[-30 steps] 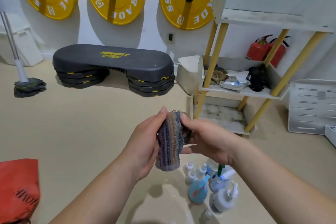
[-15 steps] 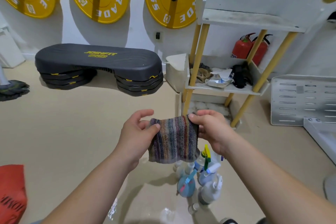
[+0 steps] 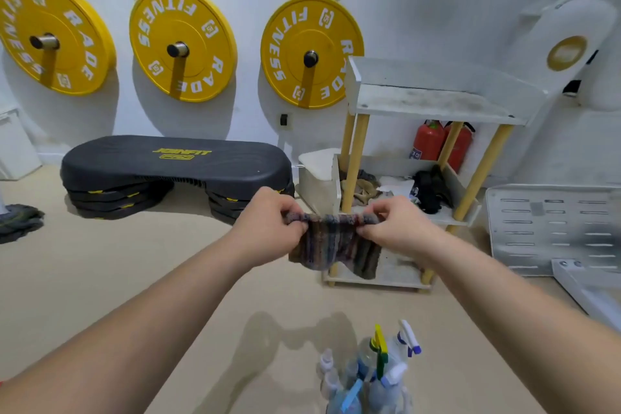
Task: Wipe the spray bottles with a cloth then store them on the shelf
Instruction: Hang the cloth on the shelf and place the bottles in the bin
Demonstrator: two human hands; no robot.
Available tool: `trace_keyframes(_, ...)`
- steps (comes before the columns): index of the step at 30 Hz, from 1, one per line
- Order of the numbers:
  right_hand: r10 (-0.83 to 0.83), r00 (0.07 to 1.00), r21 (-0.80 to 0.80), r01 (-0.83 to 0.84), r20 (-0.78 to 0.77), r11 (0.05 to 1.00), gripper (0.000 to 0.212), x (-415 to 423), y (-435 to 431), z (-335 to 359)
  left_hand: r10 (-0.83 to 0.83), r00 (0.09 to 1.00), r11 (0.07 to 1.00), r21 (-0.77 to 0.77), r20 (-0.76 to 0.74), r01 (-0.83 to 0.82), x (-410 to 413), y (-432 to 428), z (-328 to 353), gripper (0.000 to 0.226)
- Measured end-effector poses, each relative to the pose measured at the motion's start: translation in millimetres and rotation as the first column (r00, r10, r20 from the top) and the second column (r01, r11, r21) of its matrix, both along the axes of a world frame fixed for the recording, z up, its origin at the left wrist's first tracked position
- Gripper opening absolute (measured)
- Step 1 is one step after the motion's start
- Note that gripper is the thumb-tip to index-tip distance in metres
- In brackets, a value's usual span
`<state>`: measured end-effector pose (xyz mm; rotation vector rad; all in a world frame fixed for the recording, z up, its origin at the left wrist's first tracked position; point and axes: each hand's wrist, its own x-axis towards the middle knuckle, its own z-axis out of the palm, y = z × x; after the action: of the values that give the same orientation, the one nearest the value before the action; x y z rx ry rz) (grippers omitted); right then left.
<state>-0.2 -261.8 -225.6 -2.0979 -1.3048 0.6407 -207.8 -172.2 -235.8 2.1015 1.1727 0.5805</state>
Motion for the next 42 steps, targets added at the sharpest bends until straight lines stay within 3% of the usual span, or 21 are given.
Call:
trace_keyframes(2, -0.041, 0.995, 0.056, 0.046, -0.093, 0.997, 0.011, 18.3, 13.8, 24.9, 0.013, 0.993, 0.991, -0.132, 0.118, 0.002, 15.5, 11.1, 23.7, 0.027)
trace_keyframes(5, -0.117, 0.963, 0.112, 0.147, -0.241, 0.983, 0.019, 35.0, 39.2, 53.0, 0.096, 0.960, 0.961, -0.277, 0.261, -0.021, 45.0, 33.0, 49.4, 0.016)
trace_keyframes(11, -0.174, 0.803, 0.099, 0.276, -0.570, 0.956, 0.020, 85.1, 94.1, 96.5, 0.170, 0.907, 0.978, -0.177, 0.386, -0.108, 109.2, 96.3, 93.2, 0.012)
trace_keyframes(14, -0.165, 0.804, 0.186, 0.323, -0.572, 0.928, 0.006, 107.2, 126.5, 119.2, 0.225, 0.851, 0.968, -0.212, 0.474, -0.137, 136.1, 139.7, 117.9, 0.017)
trace_keyframes(17, -0.137, 0.809, 0.304, 0.364, -0.571, 0.880, 0.014, 121.8, 163.2, 143.1, 0.265, 0.773, 0.955, -0.266, 0.576, -0.129, 158.8, 178.4, 142.3, 0.026)
trace_keyframes(20, -0.160, 0.801, 0.386, 0.440, -0.577, 0.811, 0.017, 132.1, 202.8, 156.1, 0.310, 0.685, 0.939, -0.325, 0.660, -0.112, 177.7, 210.3, 155.6, 0.015)
trace_keyframes(22, -0.211, 0.783, 0.370, 0.489, -0.586, 0.790, 0.018, 137.5, 222.7, 153.3, 0.341, 0.688, 0.909, -0.412, 0.641, -0.065, 186.2, 224.3, 152.4, 0.018)
trace_keyframes(25, -0.308, 0.806, 0.320, 0.507, -0.505, 0.801, 0.009, 141.0, 236.9, 137.7, 0.319, 0.812, 0.873, -0.485, 0.488, -0.051, 189.8, 233.7, 132.6, 0.052)
trace_keyframes(27, -0.340, 0.876, 0.393, 0.462, -0.343, 0.795, 0.042, 140.2, 236.7, 126.0, 0.287, 0.858, 0.897, -0.434, 0.426, -0.085, 189.3, 234.9, 115.7, 0.066)
trace_keyframes(28, -0.322, 0.913, 0.451, 0.404, -0.248, 0.796, 0.027, 135.7, 232.0, 121.5, 0.266, 0.867, 0.913, -0.397, 0.421, -0.087, 188.2, 230.9, 108.9, 0.059)
trace_keyframes(30, -0.305, 0.943, 0.493, 0.330, -0.134, 0.805, 0.027, 123.7, 220.0, 110.9, 0.231, 0.875, 0.936, -0.344, 0.426, -0.080, 186.3, 216.9, 97.4, 0.030)
trace_keyframes(32, -0.294, 0.952, 0.481, 0.298, -0.086, 0.824, 0.023, 111.3, 207.2, 97.6, 0.209, 0.877, 0.952, -0.296, 0.432, -0.081, 182.1, 197.9, 87.8, 0.016)
trace_keyframes(34, -0.296, 0.950, 0.453, 0.309, -0.100, 0.836, 0.018, 95.2, 188.7, 81.3, 0.188, 0.884, 0.963, -0.258, 0.428, -0.080, 175.4, 174.1, 74.3, 0.010)
trace_keyframes(37, -0.301, 0.922, 0.378, 0.376, -0.243, 0.846, 0.012, 68.1, 151.7, 45.6, 0.135, 0.904, 0.971, -0.236, 0.407, -0.038, 163.1, 132.5, 45.4, 0.009)
trace_keyframes(42, -0.282, 0.888, 0.042, 0.318, -0.363, 0.947, 0.014, 34.3, 77.7, -24.5, 0.003, 0.949, 0.941, -0.321, 0.314, 0.103, 139.5, 48.2, -21.1, 0.025)
